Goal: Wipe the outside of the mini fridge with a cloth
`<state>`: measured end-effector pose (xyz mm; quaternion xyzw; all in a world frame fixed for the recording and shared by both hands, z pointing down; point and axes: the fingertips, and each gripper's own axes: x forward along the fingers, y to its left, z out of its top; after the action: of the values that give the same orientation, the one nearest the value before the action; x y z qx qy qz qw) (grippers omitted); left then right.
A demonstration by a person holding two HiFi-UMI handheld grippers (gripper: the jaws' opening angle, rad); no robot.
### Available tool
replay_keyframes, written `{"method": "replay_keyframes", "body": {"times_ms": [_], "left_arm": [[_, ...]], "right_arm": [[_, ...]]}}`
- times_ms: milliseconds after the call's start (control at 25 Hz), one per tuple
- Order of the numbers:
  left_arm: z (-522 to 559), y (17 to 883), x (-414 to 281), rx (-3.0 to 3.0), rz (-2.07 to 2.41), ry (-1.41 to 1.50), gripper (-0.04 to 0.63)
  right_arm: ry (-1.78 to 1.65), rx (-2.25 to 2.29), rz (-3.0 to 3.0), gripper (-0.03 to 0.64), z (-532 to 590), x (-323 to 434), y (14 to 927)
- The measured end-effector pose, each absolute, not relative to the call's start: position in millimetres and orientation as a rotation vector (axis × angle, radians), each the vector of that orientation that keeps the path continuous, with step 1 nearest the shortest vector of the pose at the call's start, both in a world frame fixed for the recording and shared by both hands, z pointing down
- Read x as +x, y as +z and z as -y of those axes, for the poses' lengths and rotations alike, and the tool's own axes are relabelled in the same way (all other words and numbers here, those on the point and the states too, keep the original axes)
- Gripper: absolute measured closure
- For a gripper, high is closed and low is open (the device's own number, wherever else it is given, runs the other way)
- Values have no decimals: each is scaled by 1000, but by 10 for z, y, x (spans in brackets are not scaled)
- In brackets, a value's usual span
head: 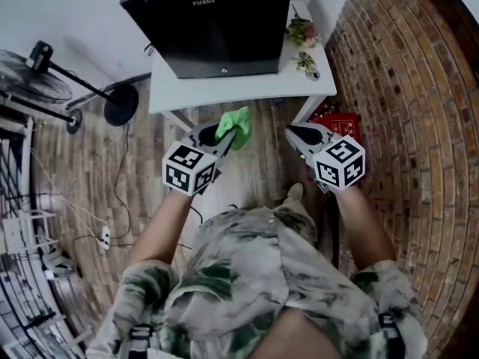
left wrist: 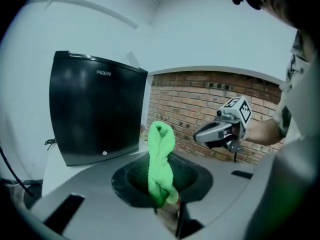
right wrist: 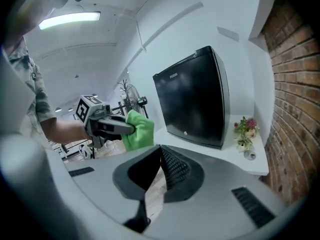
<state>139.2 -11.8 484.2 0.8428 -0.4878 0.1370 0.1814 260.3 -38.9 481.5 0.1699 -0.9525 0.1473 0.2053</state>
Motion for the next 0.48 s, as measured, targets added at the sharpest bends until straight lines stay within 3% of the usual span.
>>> {"method": "replay_keyframes", "body": {"times_ms": [480], "left_arm": [[-1032,4510,609,2459,1269,276,517]], "right_arm": [[487,624,2729,595,-444,2132,4662]]}}
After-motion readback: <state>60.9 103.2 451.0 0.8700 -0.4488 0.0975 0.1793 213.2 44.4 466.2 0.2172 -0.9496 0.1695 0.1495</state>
